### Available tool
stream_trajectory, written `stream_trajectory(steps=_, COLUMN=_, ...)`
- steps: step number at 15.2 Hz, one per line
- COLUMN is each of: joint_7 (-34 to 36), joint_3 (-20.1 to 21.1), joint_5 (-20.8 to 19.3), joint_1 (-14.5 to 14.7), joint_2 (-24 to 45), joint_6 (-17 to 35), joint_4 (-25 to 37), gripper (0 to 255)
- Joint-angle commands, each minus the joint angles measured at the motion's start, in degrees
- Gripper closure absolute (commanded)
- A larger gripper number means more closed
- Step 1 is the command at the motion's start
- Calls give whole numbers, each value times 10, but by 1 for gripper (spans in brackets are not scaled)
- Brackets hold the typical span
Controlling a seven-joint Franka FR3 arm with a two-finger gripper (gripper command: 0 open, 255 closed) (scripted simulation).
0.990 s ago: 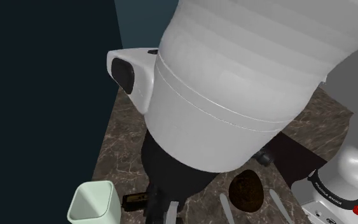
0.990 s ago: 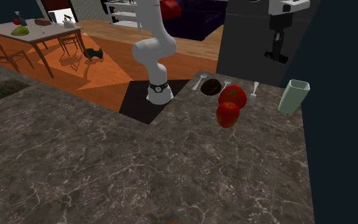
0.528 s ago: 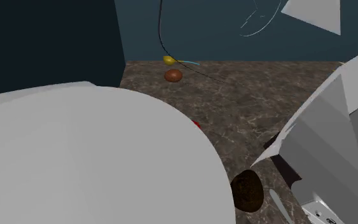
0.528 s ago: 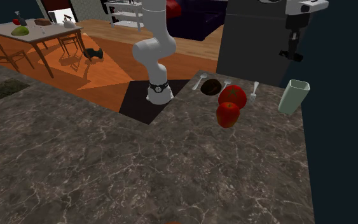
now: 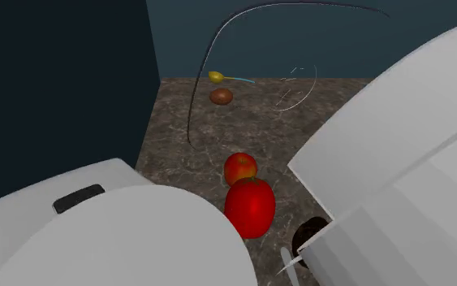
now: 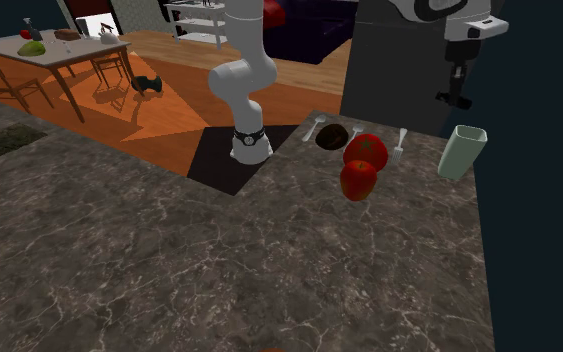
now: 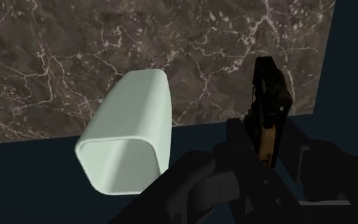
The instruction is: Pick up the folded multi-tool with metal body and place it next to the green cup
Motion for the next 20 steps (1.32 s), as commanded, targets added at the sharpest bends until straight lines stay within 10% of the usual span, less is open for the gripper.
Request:
stream_trajectory(steps=1, joint_7=3, joint_3=-1, joint_5=-4, joint_1=0, joint_2=2, joint_6=14, joint_4=-12, gripper=255)
stream_trajectory(steps=20, joint_7=65, joint_3=-30, joint_5=-83, joint_1=21, joint_2=68, joint_6=134, joint_4=-85, gripper=255)
